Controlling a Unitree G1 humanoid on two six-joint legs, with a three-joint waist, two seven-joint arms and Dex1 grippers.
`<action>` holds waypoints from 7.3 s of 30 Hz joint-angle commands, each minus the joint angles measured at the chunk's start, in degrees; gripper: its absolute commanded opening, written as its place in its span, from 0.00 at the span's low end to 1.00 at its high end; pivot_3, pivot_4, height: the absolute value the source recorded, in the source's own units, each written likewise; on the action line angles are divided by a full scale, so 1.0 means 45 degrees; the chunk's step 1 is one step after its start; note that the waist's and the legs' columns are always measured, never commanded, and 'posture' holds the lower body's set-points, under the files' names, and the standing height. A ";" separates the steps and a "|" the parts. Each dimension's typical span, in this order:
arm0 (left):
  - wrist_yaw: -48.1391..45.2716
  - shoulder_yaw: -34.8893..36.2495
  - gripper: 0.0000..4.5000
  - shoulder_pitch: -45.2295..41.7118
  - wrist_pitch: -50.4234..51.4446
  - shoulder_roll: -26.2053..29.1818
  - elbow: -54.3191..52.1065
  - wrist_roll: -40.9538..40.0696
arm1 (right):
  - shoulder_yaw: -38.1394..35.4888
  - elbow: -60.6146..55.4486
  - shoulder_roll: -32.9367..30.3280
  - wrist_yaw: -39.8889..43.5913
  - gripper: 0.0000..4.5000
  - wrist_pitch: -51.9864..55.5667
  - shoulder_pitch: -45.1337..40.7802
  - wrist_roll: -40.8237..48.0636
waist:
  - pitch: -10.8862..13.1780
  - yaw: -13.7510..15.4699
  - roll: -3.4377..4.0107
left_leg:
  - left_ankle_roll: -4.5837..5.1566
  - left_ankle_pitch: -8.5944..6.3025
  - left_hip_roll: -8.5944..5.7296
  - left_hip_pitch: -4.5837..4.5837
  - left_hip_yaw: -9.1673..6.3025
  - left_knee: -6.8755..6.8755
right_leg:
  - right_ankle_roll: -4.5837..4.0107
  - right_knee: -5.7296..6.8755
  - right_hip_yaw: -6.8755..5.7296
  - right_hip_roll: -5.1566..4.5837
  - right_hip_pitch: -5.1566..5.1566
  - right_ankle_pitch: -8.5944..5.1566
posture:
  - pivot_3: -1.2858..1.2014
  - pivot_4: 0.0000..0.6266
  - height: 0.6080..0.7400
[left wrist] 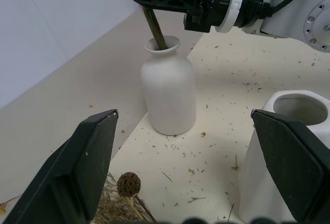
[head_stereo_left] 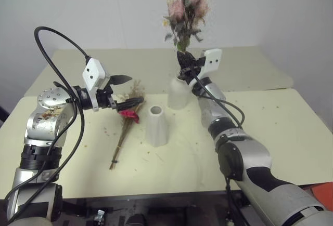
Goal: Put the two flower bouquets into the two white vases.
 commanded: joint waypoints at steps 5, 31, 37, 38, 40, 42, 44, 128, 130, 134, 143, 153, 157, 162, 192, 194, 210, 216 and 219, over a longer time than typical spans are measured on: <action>-0.0021 0.0138 1.00 -0.0316 -0.0502 -0.0012 0.0240 0.0072 | -0.0274 -0.0407 -0.0078 0.0514 0.91 -0.0351 -0.0102 0.0468 | 0.0000 0.0000 0.0000 | 0.0000 0.0000 0.0000 0.0001 0.0000 0.0000 | 0.0000 0.0000 0.0000 0.0000 0.0000 0.0000 | 0.52 0.24 1.00; 0.0557 0.0848 1.00 0.0247 -0.0031 -0.0076 -0.0328 -0.0346 | 0.0706 -0.4851 -0.0377 0.2383 1.00 0.0132 0.2818 0.1003 | 0.0000 -0.0009 0.0000 | 0.0000 0.0000 0.0000 0.0003 -0.0002 -0.0001 | 0.0000 0.0001 0.0002 -0.0001 0.0002 0.0000 | 0.52 0.24 1.00; 0.3919 0.2357 1.00 0.1829 0.3774 -0.0344 -0.3322 -0.1213 | 0.1313 -0.9203 -0.1308 0.2341 1.00 0.3390 0.4595 0.1568 | 0.0000 0.0054 0.0000 | 0.0000 0.0000 0.0002 0.0000 -0.0008 0.0001 | 0.0001 0.0011 0.0000 -0.0003 0.0001 -0.0001 | 0.52 0.24 1.00; 0.4526 0.2651 1.00 0.2252 0.4729 -0.0377 -0.4050 -0.1460 | 0.1453 -1.0201 -0.1628 0.2507 1.00 0.4204 0.5062 0.1727 | 0.0000 0.0065 0.0000 | 0.0000 0.0000 0.0002 0.0002 -0.0010 0.0001 | 0.0002 0.0010 -0.0001 -0.0005 0.0005 -0.0002 | 0.52 0.24 1.00; 0.5743 0.2995 1.00 0.3123 0.6197 -0.0437 -0.5469 -0.1502 | 0.1842 -1.2000 -0.2513 0.2944 1.00 0.6386 0.5844 0.2103 | 0.0000 0.0091 0.0000 | 0.0000 -0.0001 -0.0001 -0.0003 -0.0012 0.0001 | 0.0005 0.0003 -0.0003 -0.0009 0.0007 -0.0003 | 0.52 0.24 1.00; 0.6815 0.3297 1.00 0.3521 0.8022 -0.0501 -0.6525 -0.1786 | 0.2326 -1.3284 -0.3529 0.3041 1.00 0.8124 0.6335 0.1776 | 0.0000 0.0133 -0.0001 | 0.0000 -0.0001 -0.0004 -0.0003 -0.0011 0.0005 | 0.0006 0.0001 -0.0002 -0.0012 0.0010 -0.0004 | 0.52 0.24 1.00; 0.7699 0.3230 1.00 0.3615 0.9630 -0.0380 -0.7455 -0.1798 | 0.2725 -1.4316 -0.4579 0.3478 1.00 0.9642 0.6644 0.1829 | 0.0000 0.0193 -0.0004 | -0.0001 0.0000 -0.0006 0.0001 -0.0011 0.0013 | 0.0010 0.0013 -0.0002 -0.0010 0.0012 -0.0007 | 0.52 0.24 1.00; -0.1808 0.3651 0.00 -0.3901 0.2785 -0.4350 0.4759 -0.5802 | 0.0825 -2.3741 -0.9924 0.4248 1.00 1.5261 1.1415 0.6153 | 0.0005 0.0706 -0.0041 | -0.0009 0.0003 -0.0014 -0.0025 -0.0003 0.0034 | 0.0070 -0.0071 -0.0017 -0.0013 0.0041 -0.0047 | 0.52 0.24 1.00; -0.2156 0.3417 0.00 -0.3800 0.2435 -0.4486 0.5027 -0.5604 | 0.0805 -2.3891 -0.9893 0.4054 1.00 1.5247 1.1561 0.6211 | 0.0005 0.0718 -0.0041 | -0.0009 0.0003 -0.0014 -0.0021 -0.0003 0.0036 | 0.0073 -0.0065 -0.0017 -0.0013 0.0044 -0.0049 | 0.52 0.24 1.00; -0.2401 0.3126 0.00 -0.3810 0.2146 -0.4741 0.5591 -0.5319 | 0.0872 -2.4056 -0.9867 0.3758 1.00 1.5122 1.1769 0.6107 | 0.0005 0.0738 -0.0041 | -0.0009 0.0003 -0.0015 -0.0030 -0.0005 0.0035 | 0.0073 -0.0078 -0.0017 -0.0014 0.0043 -0.0048 | 0.52 0.24 1.00; -0.2553 0.2650 0.00 -0.3789 0.2168 -0.5191 0.5886 -0.4979 | 0.1146 -2.3988 -0.9683 0.3046 1.00 1.4957 1.1616 0.5759 | 0.0005 0.0731 -0.0041 | -0.0009 0.0003 -0.0014 -0.0032 -0.0006 0.0035 | 0.0073 -0.0081 -0.0018 -0.0014 0.0042 -0.0046 | 0.52 0.24 1.00; -0.2431 0.2371 0.00 -0.3436 0.2613 -0.5435 0.5092 -0.5065 | 0.1267 -2.4083 -0.9596 0.2742 1.00 1.4839 1.1786 0.5447 | 0.0005 0.0737 -0.0041 | -0.0009 0.0003 -0.0014 -0.0032 -0.0006 0.0035 | 0.0077 -0.0083 -0.0018 -0.0014 0.0043 -0.0047 | 0.52 0.24 1.00; -0.2389 0.2311 0.00 -0.3190 0.2614 -0.5378 0.4995 -0.5025 | 0.1323 -2.4070 -0.9496 0.2657 1.00 1.4857 1.1722 0.5372 | 0.0005 0.0733 -0.0041 | -0.0009 0.0003 -0.0014 -0.0030 -0.0006 0.0035 | 0.0075 -0.0082 -0.0018 -0.0014 0.0044 -0.0045 | 0.52 0.24 1.00; -0.2528 0.2260 0.00 -0.2983 0.2636 -0.5145 0.4934 -0.4981 | 0.1383 -2.4055 -0.9467 0.2650 1.00 1.4851 1.1720 0.5287 | 0.0005 0.0720 -0.0041 | -0.0009 0.0003 -0.0013 -0.0027 -0.0006 0.0035 | 0.0077 -0.0079 -0.0016 -0.0012 0.0043 -0.0047 | 0.52 0.24 1.00; -0.4704 0.0739 0.00 -0.1659 -0.0195 -0.5176 0.4195 -0.3419 | 0.1425 -2.3769 -0.9329 0.3085 1.00 1.3878 1.1895 0.4745 | 0.0005 0.0741 -0.0041 | -0.0009 0.0003 -0.0013 -0.0037 -0.0006 0.0035 | 0.0074 -0.0101 -0.0018 -0.0014 0.0046 -0.0041 | 0.52 0.24 1.00; -0.4805 0.0558 0.00 -0.1598 -0.0558 -0.5109 0.4269 -0.3146 | 0.1253 -2.3835 -0.9362 0.3263 1.00 1.3945 1.1932 0.5033 | 0.0005 0.0735 -0.0041 | -0.0009 0.0003 -0.0012 -0.0036 -0.0006 0.0034 | 0.0074 -0.0101 -0.0018 -0.0013 0.0046 -0.0041 | 0.52 0.24 1.00; -0.5101 0.0372 0.00 -0.1486 -0.2664 -0.5184 0.5155 -0.2123 | 0.1179 -2.3906 -0.9597 0.3713 1.00 1.4113 1.1955 0.5605 | 0.0005 0.0749 -0.0041 | -0.0008 0.0003 -0.0013 -0.0040 -0.0006 0.0035 | 0.0073 -0.0110 -0.0018 -0.0013 0.0048 -0.0038 | 0.52 0.24 1.00; -0.5538 0.0402 0.18 -0.1341 -0.2585 -0.4974 0.5083 -0.2198 | 0.1199 -2.3862 -0.9558 0.3716 1.00 1.4195 1.1913 0.5746 | 0.0005 0.0739 -0.0041 | -0.0008 0.0003 -0.0012 -0.0037 -0.0006 0.0035 | 0.0074 -0.0107 -0.0018 -0.0012 0.0049 -0.0038 | 0.52 0.24 1.00; -0.5714 0.0385 0.39 -0.1272 -0.2595 -0.4804 0.4922 -0.2174 | 0.1204 -2.3836 -0.9526 0.3693 1.00 1.4224 1.1913 0.5774 | 0.0005 0.0732 -0.0041 | -0.0008 0.0003 -0.0011 -0.0035 -0.0006 0.0035 | 0.0073 -0.0107 -0.0017 -0.0012 0.0048 -0.0038 | 0.52 0.24 1.00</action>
